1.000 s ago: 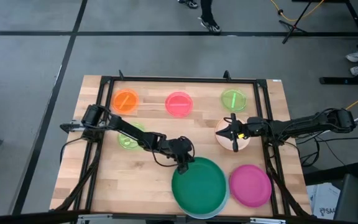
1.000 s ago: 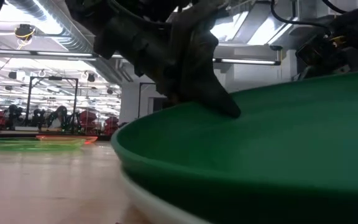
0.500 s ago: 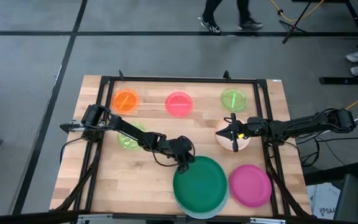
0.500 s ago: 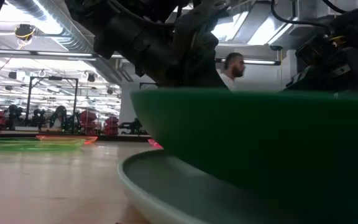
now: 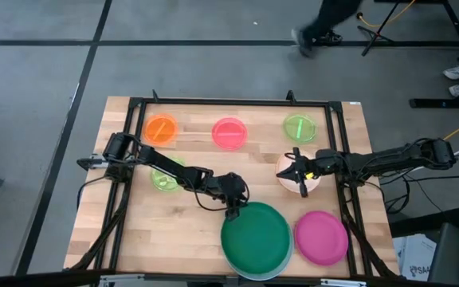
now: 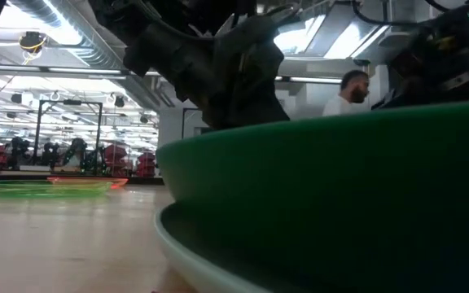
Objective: Stack plastic plates
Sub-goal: Stack the green plate on top of the light blue plate, then move the stack of plates to the center of the table
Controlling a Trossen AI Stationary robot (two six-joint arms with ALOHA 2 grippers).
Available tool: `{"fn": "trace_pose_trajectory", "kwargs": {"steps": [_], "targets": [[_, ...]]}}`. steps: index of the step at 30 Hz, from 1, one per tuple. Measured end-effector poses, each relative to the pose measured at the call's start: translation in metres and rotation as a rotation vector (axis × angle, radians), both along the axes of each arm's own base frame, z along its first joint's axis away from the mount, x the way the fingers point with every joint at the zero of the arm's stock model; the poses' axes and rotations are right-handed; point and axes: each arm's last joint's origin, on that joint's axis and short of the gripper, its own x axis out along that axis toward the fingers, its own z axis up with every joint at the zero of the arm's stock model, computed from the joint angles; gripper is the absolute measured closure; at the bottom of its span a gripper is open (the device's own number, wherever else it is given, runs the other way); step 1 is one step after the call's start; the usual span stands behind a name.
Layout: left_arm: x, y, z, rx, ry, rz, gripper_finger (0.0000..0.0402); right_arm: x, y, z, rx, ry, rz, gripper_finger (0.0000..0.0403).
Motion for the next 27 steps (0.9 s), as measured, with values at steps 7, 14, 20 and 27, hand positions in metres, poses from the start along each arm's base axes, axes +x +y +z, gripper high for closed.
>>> {"fn": "trace_pose_trajectory", "kwargs": {"steps": [7,14,20,27], "targets": [[-0.010,-0.010,0.028,0.214,-0.083,-0.039,0.0285,0.007,0.034,0.029,-0.013,0.079,0.199,0.0402],[-0.020,-0.038,0.048,0.381,-0.167,-0.086,0.0285,-0.001,0.067,0.036,0.045,0.109,0.377,0.0402],[-0.025,-0.049,0.048,0.459,-0.167,-0.040,0.0285,0.000,0.090,0.032,0.066,0.092,0.434,0.0402],[-0.036,-0.057,0.077,0.465,-0.252,-0.049,0.0285,0.004,0.123,0.022,0.111,0.237,0.506,0.0402]]}}
